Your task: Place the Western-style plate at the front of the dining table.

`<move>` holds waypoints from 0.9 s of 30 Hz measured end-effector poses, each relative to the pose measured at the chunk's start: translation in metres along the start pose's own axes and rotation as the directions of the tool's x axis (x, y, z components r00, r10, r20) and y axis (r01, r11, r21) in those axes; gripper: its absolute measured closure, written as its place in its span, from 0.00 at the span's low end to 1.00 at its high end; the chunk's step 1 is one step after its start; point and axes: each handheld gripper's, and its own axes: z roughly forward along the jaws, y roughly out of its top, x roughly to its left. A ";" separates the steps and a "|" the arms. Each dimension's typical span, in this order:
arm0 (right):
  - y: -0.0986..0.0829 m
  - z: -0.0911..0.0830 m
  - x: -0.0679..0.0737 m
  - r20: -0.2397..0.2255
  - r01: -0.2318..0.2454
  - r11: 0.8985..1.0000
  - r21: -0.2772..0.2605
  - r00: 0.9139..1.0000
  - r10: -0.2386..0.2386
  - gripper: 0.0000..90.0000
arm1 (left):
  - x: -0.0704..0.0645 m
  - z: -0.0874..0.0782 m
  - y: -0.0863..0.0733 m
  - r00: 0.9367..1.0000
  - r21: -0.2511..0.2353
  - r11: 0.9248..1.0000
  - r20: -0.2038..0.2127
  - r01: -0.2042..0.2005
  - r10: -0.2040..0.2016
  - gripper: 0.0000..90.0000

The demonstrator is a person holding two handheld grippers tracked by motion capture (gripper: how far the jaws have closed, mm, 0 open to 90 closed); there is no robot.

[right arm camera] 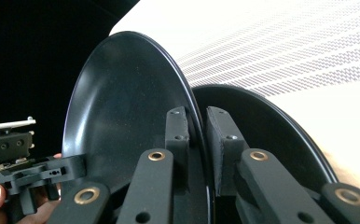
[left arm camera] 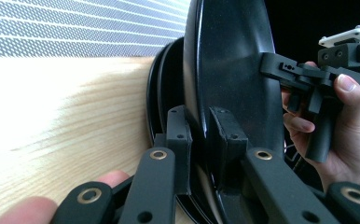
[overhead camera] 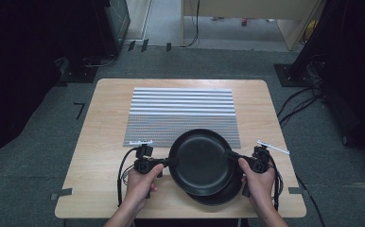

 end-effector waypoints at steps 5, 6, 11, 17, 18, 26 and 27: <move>0.012 0.007 0.009 -0.016 0.008 1.000 0.004 1.000 -0.008 0.89 | -0.002 -0.009 0.013 1.000 -0.021 1.000 -0.007 -0.010 0.009 0.88; 0.012 0.007 0.009 -0.016 0.008 1.000 0.004 1.000 -0.008 0.89 | -0.002 -0.009 0.013 1.000 -0.021 1.000 -0.007 -0.010 0.009 0.88; 0.028 0.017 0.019 -0.012 0.024 1.000 0.013 1.000 -0.024 0.88 | 0.002 -0.013 0.026 1.000 -0.030 1.000 -0.007 -0.001 0.001 0.89; 0.049 0.027 0.033 -0.010 0.053 0.998 0.020 0.999 -0.053 0.89 | 0.010 -0.019 0.049 1.000 -0.047 0.999 0.003 0.017 -0.017 0.89; 0.049 0.027 0.033 -0.010 0.053 0.998 0.020 0.999 -0.053 0.89 | 0.010 -0.019 0.049 1.000 -0.047 0.999 0.003 0.017 -0.017 0.89; 0.079 0.048 0.044 -0.012 0.062 0.997 0.035 0.998 -0.062 0.89 | 0.018 -0.023 0.083 0.999 -0.066 0.997 -0.007 0.033 -0.033 0.89; 0.083 0.051 0.045 -0.012 0.058 0.998 0.036 0.998 -0.058 0.89 | 0.019 -0.023 0.087 0.999 -0.068 0.997 -0.010 0.035 -0.035 0.89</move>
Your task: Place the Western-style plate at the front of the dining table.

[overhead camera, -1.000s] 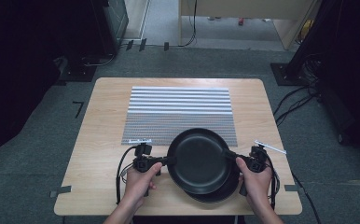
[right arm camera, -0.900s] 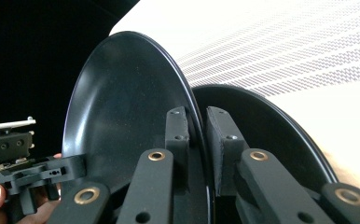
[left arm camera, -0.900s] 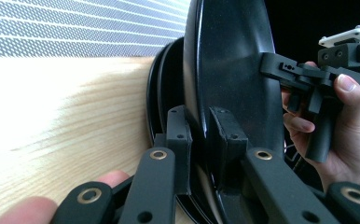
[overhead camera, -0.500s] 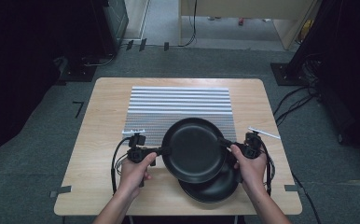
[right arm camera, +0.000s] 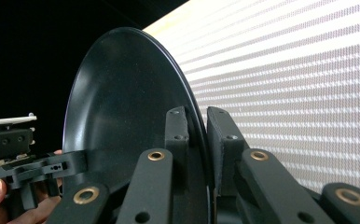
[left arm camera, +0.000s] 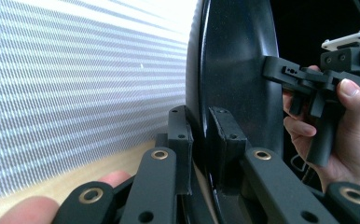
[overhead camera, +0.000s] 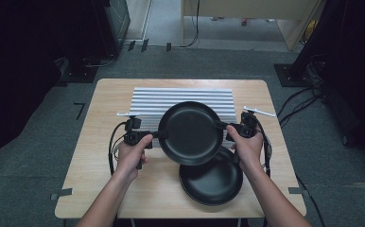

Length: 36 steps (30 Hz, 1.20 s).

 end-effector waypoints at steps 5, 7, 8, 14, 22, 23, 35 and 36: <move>0.019 0.018 -0.002 0.006 -0.011 1.000 -0.003 1.000 0.011 0.89 | 0.006 0.005 0.022 1.000 -0.008 1.000 -0.013 0.007 -0.007 0.89; 0.026 0.025 -0.004 0.012 -0.015 1.000 0.001 1.000 0.015 0.88 | 0.012 0.009 0.034 1.000 -0.011 1.000 -0.025 0.015 -0.015 0.89; 0.026 0.025 -0.004 0.012 -0.015 1.000 0.001 1.000 0.015 0.88 | 0.012 0.009 0.034 1.000 -0.011 1.000 -0.025 0.015 -0.015 0.89; 0.042 0.051 -0.014 0.029 -0.048 0.999 0.014 0.998 0.047 0.87 | 0.030 0.022 0.054 0.997 -0.015 0.998 -0.058 0.054 -0.055 0.90; 0.049 0.080 -0.030 0.067 -0.099 0.995 0.028 0.993 0.097 0.86 | 0.053 0.038 0.067 0.990 -0.004 0.995 -0.096 0.101 -0.101 0.89; 0.050 0.088 -0.035 0.074 -0.119 0.992 0.032 0.991 0.116 0.86 | 0.060 0.042 0.069 0.988 -0.010 0.993 -0.104 0.118 -0.118 0.89; 0.054 0.122 -0.053 0.128 -0.173 0.984 0.036 0.978 0.168 0.84 | 0.075 0.064 0.082 0.962 -0.034 0.992 -0.240 0.124 -0.129 0.86; 0.056 0.127 -0.057 0.136 -0.183 0.983 0.033 0.975 0.177 0.84 | 0.076 0.066 0.082 0.960 -0.038 0.991 -0.246 0.125 -0.131 0.86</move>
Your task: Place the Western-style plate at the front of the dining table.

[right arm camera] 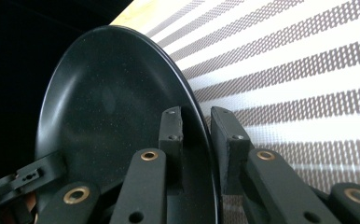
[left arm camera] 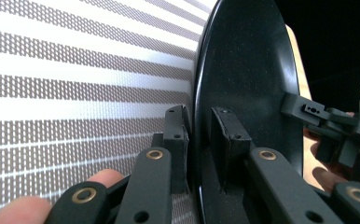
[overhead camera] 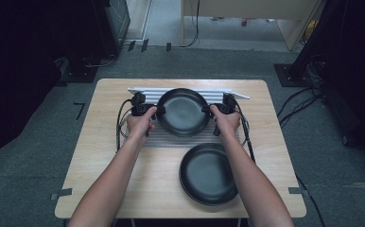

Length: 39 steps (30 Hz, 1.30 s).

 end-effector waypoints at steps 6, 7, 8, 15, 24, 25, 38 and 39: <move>0.002 0.011 -0.005 0.035 -0.004 1.000 -0.015 0.999 0.005 0.83 | 0.003 0.014 0.000 0.999 0.002 1.000 -0.050 0.009 -0.009 0.84; 0.002 0.011 -0.006 0.038 -0.004 1.000 -0.013 0.999 0.004 0.83 | 0.004 0.016 0.000 0.999 0.002 1.000 -0.053 0.011 -0.011 0.83; 0.001 0.013 -0.007 0.045 -0.005 1.000 -0.015 0.999 0.006 0.83 | 0.005 0.018 0.000 0.998 0.005 1.000 -0.056 0.014 -0.014 0.83; 0.000 0.018 -0.009 0.055 0.004 0.999 -0.037 0.998 -0.002 0.83 | 0.005 0.020 0.003 0.997 -0.006 1.000 -0.075 0.001 -0.002 0.82; -0.005 0.022 -0.002 0.104 0.106 0.992 -0.070 0.990 -0.098 0.84 | 0.009 0.025 -0.002 0.995 -0.013 1.000 -0.098 0.002 -0.003 0.78; -0.005 0.022 -0.002 0.107 0.113 0.991 -0.070 0.989 -0.106 0.84 | 0.010 0.025 -0.002 0.995 -0.011 1.000 -0.101 -0.002 0.001 0.77; -0.007 0.019 0.000 0.121 0.178 0.983 -0.043 0.978 -0.172 0.85 | 0.002 0.027 -0.009 0.980 -0.017 0.996 -0.181 -0.093 0.088 0.71; -0.007 0.018 0.001 0.127 0.194 0.980 -0.041 0.974 -0.188 0.85 | 0.002 0.027 -0.009 0.978 -0.017 0.995 -0.184 -0.098 0.094 0.70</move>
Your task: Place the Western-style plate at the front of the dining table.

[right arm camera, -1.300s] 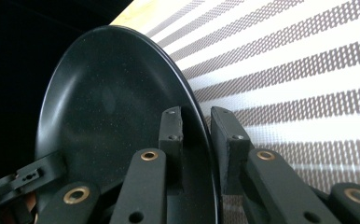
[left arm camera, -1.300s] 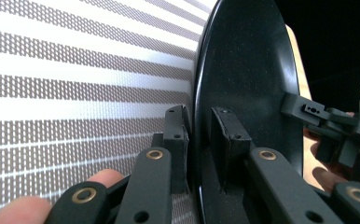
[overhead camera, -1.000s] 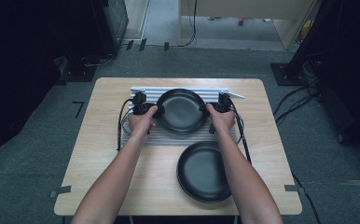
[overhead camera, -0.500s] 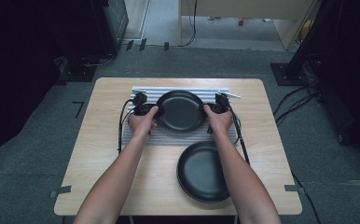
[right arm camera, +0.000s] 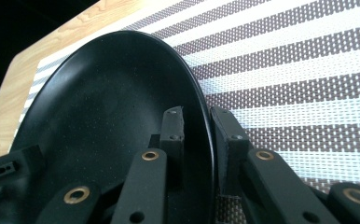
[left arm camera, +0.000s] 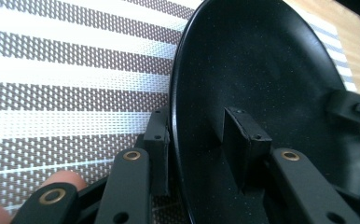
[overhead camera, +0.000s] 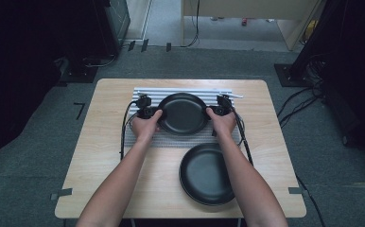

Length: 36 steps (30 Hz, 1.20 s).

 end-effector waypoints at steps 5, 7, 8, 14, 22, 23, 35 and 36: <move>0.004 -0.007 -0.001 0.006 0.025 0.999 -0.036 1.000 -0.025 0.84 | 0.002 -0.003 0.000 1.000 0.002 1.000 -0.007 0.003 -0.003 0.66; 0.005 -0.009 -0.003 0.002 0.025 0.999 -0.036 1.000 -0.025 0.84 | 0.001 -0.007 0.001 1.000 -0.015 1.000 -0.011 -0.015 0.015 0.65; 0.004 -0.009 -0.004 0.002 0.027 0.999 -0.032 1.000 -0.027 0.83 | 0.001 -0.007 0.001 1.000 -0.015 1.000 -0.011 -0.015 0.015 0.65; 0.003 -0.015 -0.006 -0.029 0.016 0.998 -0.057 0.999 -0.018 0.77 | 0.004 -0.023 0.003 0.999 -0.068 0.998 0.032 0.001 0.002 0.63; 0.003 -0.032 -0.003 -0.078 0.076 0.993 -0.090 0.993 -0.084 0.55 | 0.004 -0.043 0.001 0.992 -0.115 0.987 0.055 -0.108 0.115 0.43; 0.003 -0.032 -0.003 -0.078 0.076 0.993 -0.090 0.993 -0.084 0.55 | 0.004 -0.046 0.000 0.989 -0.116 0.984 0.047 -0.133 0.139 0.43; -0.008 -0.067 -0.002 0.073 0.335 0.929 -0.156 0.942 -0.328 0.40 | 0.001 -0.083 -0.010 0.955 -0.207 0.939 0.062 -0.273 0.292 0.29; -0.009 -0.071 -0.002 0.054 0.333 0.929 -0.164 0.943 -0.328 0.39 | -0.001 -0.086 -0.011 0.949 -0.207 0.934 0.056 -0.292 0.309 0.26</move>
